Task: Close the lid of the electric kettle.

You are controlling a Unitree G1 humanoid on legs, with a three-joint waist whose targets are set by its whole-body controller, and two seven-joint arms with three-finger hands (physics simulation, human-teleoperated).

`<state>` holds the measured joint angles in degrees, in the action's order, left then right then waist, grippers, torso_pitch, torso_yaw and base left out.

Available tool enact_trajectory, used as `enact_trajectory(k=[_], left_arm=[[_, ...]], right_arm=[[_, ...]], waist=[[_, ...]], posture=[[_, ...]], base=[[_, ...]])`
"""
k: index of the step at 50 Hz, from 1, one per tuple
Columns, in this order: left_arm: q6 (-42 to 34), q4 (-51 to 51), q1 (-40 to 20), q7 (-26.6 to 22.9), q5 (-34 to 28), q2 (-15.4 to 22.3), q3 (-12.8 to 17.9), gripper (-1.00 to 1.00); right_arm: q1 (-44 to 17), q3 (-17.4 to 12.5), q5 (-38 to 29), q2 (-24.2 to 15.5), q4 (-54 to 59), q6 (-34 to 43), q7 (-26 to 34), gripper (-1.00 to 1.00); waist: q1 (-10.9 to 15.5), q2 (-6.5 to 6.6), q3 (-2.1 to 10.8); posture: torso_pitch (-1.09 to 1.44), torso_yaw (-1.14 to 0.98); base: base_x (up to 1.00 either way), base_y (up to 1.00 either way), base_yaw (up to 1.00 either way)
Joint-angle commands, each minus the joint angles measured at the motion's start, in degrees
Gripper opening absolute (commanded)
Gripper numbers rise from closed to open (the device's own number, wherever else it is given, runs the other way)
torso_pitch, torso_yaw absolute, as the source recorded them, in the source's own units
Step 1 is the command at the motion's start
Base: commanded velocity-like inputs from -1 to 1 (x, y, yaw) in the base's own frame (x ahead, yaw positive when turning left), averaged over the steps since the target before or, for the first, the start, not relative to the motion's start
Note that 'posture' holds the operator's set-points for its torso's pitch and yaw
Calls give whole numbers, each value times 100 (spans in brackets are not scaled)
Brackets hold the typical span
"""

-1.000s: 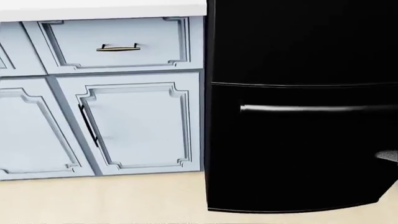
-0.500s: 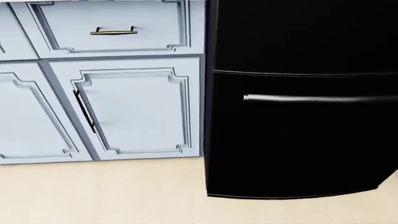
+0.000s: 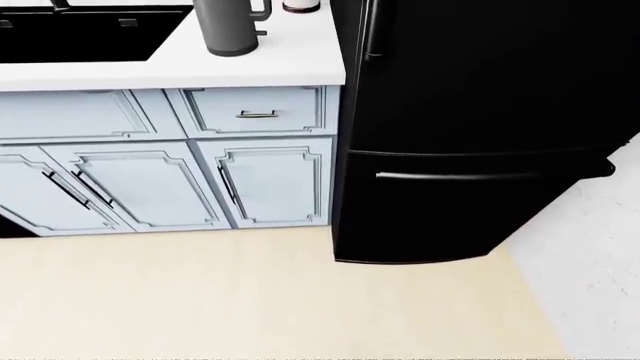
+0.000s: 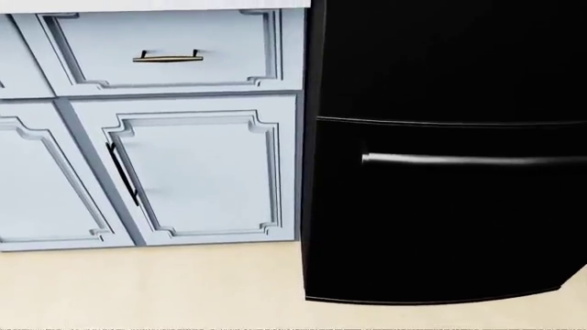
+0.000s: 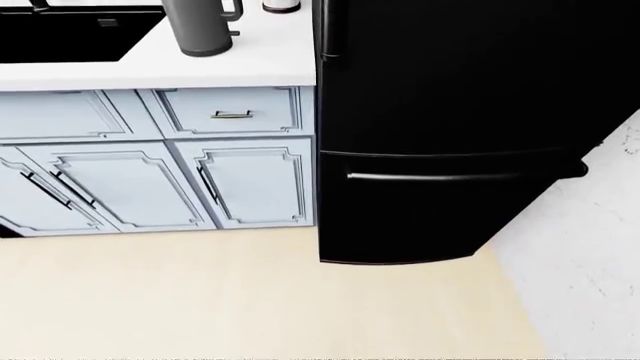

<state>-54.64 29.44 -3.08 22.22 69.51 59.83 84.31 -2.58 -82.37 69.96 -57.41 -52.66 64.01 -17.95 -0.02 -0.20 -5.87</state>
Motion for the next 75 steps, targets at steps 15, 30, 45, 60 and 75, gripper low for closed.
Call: enact_trajectory(k=[15,30,45,60,75], left_arm=[[280,296,-62,-88,-183,-166,-356,100],[291,417,-57,-153,-275,-329,-471,100],[261,414,-104,-109,-248,-281,-489,100],[332,441,-102,-183,-367,-390,-596,100],[340,456,-100,-169,-374,-417,-626,100]], right_arm=[[-78,193,-534,163,-123,-191,236,100],[-150,345,-1231,296,-295,-69,661,100],[-329,439,-1442,421,-344,31,852,100],[-354,406,-1393,388,-358,106,827,100],[-364,509,-1472,460,-382,73,837,100]], waist=[[-6,23,69],[1,25,84],[-52,306,292],[-20,-259,252],[13,263,275]], posture=[[0,0],[0,0],[0,0],[0,0],[0,0]], base=[[0,0,0],[0,0,0],[0,31,0],[0,39,0],[0,39,0]])
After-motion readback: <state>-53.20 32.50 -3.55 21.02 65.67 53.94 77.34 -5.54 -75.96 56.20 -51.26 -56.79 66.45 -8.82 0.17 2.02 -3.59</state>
